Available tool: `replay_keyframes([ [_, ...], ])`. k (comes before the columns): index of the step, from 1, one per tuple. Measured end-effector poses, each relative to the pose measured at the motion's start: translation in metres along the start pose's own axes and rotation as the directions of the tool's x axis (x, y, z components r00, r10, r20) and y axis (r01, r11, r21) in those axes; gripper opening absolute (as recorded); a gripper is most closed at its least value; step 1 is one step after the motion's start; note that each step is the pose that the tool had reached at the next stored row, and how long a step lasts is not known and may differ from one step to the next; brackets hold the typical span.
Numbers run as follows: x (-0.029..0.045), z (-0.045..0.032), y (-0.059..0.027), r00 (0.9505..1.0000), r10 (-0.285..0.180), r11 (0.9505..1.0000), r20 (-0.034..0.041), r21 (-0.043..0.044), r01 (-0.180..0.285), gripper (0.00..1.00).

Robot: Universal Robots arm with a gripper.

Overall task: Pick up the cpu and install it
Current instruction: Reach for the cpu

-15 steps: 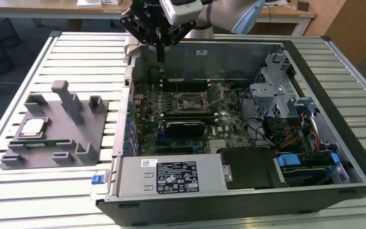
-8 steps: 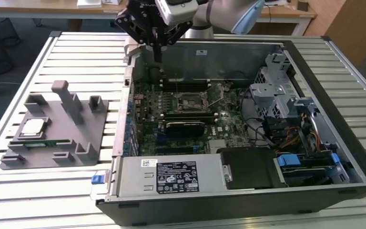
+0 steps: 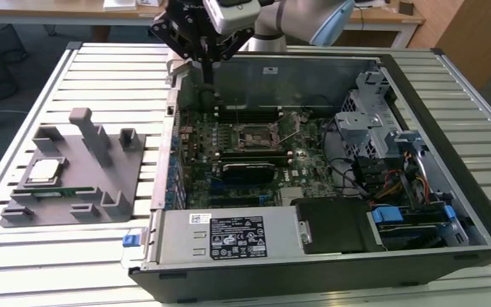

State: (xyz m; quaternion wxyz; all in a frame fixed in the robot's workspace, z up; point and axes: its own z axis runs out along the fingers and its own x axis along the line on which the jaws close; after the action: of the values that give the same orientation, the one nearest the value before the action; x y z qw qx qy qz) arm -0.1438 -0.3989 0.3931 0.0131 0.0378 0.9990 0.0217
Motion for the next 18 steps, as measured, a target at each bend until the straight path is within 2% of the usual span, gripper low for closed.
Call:
replay_keyframes([
  [18, 0.0104, 0.0001, -0.0008, 1.0, 0.0, 1.0, 0.0, 0.0, 0.0, 0.11],
])
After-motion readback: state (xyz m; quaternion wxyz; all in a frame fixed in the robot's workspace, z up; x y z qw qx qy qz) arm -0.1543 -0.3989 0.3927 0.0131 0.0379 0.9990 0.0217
